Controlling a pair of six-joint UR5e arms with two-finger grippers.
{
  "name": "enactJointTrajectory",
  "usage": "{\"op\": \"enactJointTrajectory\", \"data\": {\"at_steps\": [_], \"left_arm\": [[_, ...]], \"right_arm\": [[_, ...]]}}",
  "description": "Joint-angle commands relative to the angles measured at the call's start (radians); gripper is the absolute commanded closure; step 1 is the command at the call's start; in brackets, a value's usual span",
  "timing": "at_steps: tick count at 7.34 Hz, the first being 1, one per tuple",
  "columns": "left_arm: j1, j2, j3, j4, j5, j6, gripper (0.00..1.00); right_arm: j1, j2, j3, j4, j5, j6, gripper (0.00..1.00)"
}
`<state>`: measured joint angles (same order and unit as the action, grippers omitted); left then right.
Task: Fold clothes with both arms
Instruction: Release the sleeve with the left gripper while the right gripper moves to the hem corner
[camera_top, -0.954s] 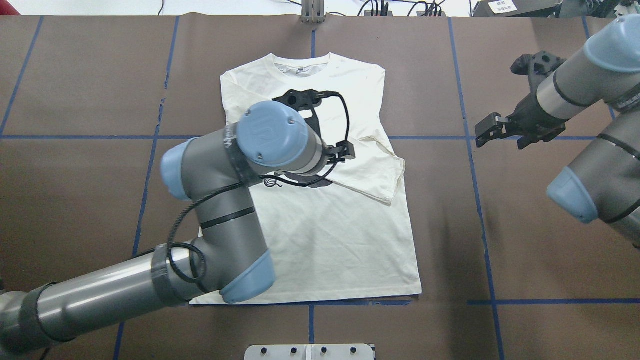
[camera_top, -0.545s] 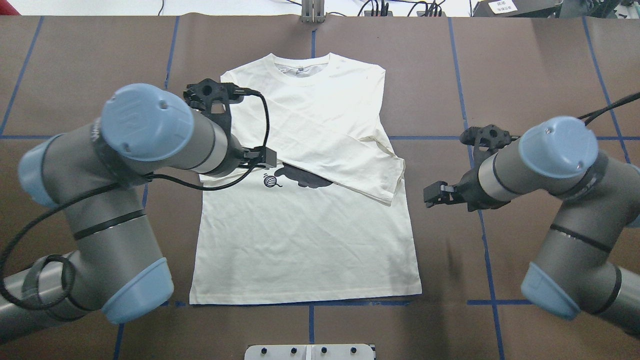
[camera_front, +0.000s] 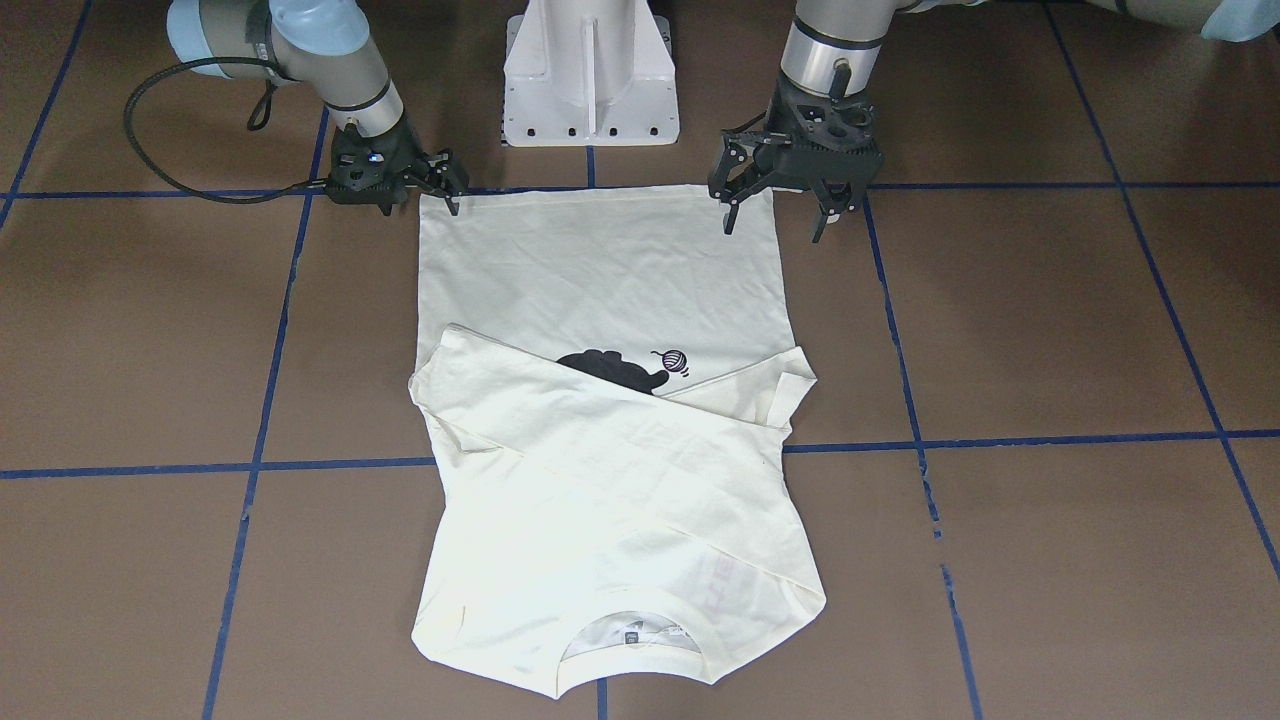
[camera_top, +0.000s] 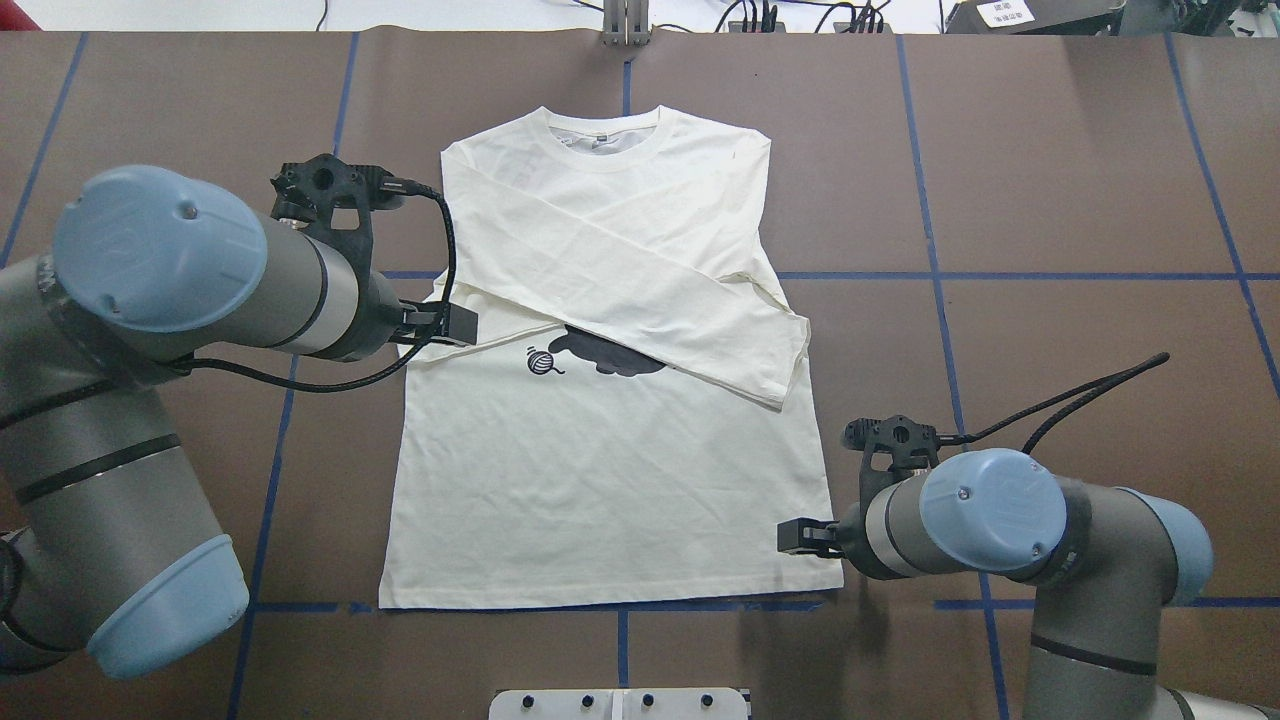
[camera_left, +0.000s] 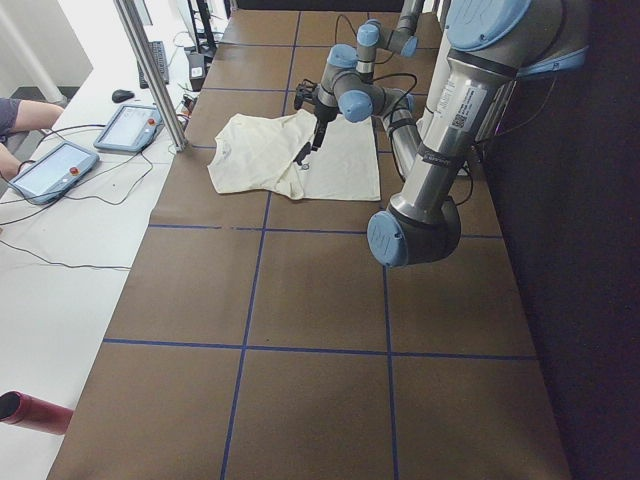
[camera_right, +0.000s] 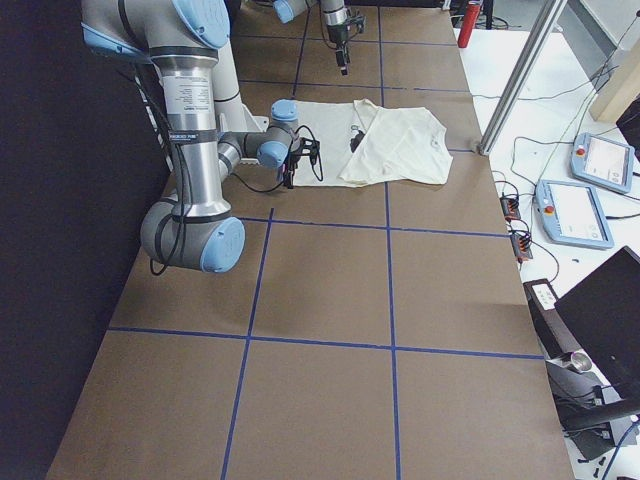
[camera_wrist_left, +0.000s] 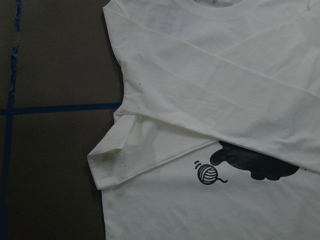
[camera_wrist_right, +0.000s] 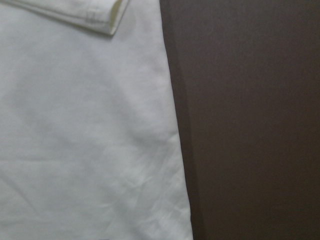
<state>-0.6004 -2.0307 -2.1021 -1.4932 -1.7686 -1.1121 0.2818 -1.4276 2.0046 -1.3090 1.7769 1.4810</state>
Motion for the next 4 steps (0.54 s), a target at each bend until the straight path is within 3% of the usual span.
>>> {"op": "enactJointTrajectory", "data": {"at_steps": [1,2,4], "left_arm": [[-0.01,0.001,-0.004,0.001,0.0,0.001,0.0],[-0.01,0.001,-0.009,0.001,0.0,0.001,0.0],[-0.01,0.001,-0.009,0.001,0.0,0.001,0.0]], "right_arm": [[-0.023,0.004,-0.004,-0.006,0.009,0.019,0.17],[-0.023,0.007,-0.01,-0.006,0.009,0.019,0.41],[-0.02,0.007,-0.026,-0.009,0.009,0.015,0.46]]}}
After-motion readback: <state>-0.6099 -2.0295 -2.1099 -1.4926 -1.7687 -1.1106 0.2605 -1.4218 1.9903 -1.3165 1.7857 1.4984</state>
